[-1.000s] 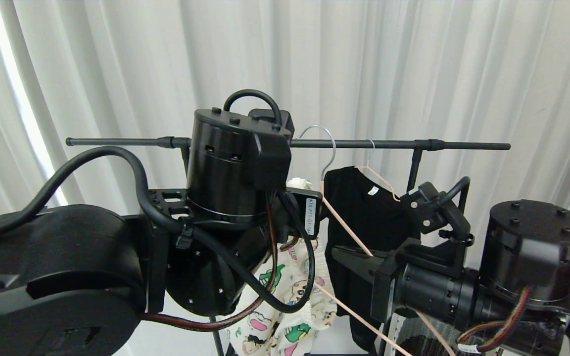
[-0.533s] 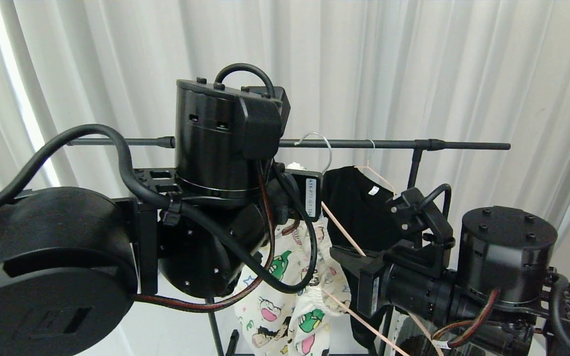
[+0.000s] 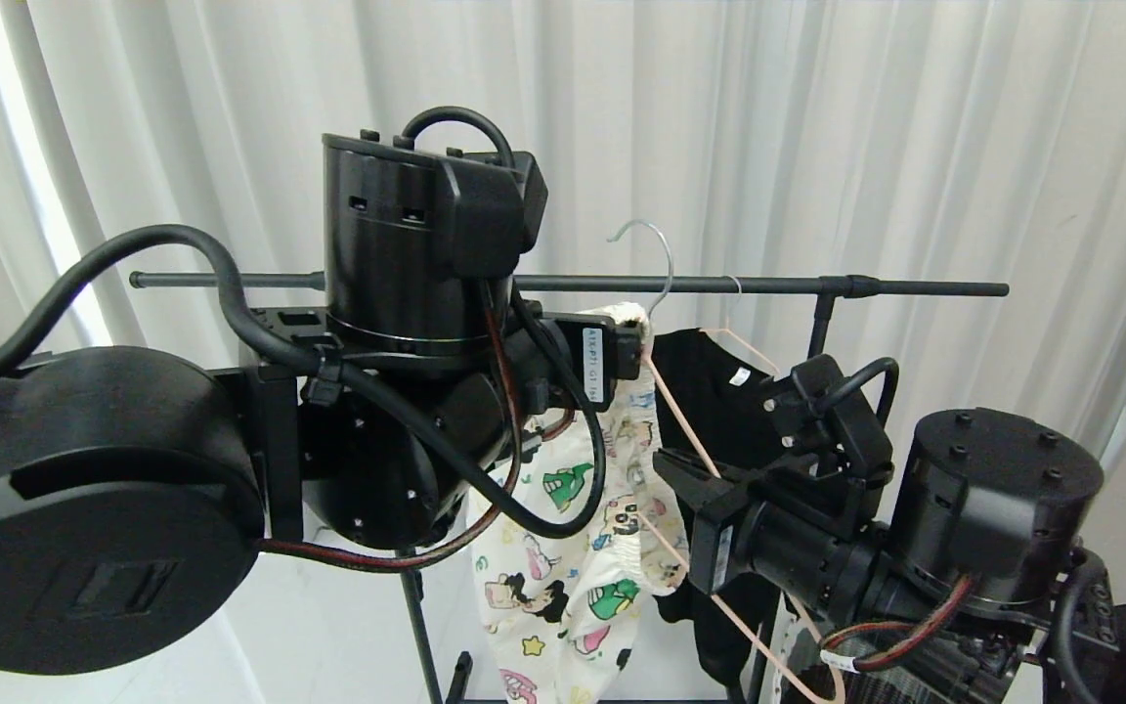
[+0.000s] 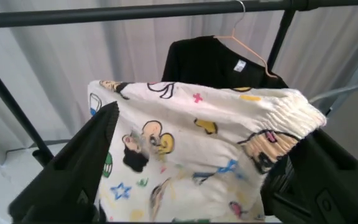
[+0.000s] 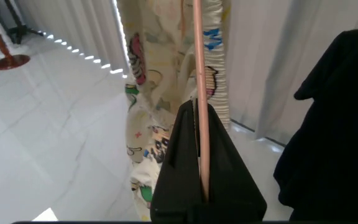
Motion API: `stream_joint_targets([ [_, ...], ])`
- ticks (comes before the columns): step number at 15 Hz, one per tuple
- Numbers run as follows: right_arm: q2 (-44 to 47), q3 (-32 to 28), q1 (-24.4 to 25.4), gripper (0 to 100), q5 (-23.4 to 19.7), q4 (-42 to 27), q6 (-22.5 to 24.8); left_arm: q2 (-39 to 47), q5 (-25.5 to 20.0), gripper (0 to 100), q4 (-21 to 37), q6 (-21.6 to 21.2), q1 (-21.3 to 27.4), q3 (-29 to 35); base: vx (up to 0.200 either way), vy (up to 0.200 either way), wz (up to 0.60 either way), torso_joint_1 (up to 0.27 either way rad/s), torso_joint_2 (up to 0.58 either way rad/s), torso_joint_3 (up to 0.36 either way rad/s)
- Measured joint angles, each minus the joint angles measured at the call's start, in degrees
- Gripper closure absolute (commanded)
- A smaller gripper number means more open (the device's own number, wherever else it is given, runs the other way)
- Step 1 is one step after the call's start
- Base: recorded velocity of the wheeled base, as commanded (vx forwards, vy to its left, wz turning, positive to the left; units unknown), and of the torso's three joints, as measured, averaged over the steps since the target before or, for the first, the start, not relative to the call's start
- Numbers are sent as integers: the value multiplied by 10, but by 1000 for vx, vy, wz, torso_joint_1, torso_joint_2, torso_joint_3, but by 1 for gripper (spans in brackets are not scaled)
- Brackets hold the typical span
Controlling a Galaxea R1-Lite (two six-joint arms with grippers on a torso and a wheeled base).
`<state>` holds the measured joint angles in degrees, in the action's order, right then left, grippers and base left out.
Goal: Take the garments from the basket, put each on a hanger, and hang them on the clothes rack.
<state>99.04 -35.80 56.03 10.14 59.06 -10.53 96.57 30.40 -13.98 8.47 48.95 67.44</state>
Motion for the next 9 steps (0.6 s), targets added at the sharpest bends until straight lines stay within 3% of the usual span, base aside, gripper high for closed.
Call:
stream_joint_targets([
  [4, 3, 2, -14, 100, 8, 27, 32, -8, -3, 0, 1, -6, -6, -3, 0, 0, 0, 0, 0, 0],
  [9, 3, -1, -32, 100, 8, 40, 56, -16, -27, 0, 0, -76, -28, -26, 0, 0, 0, 0, 0, 0],
])
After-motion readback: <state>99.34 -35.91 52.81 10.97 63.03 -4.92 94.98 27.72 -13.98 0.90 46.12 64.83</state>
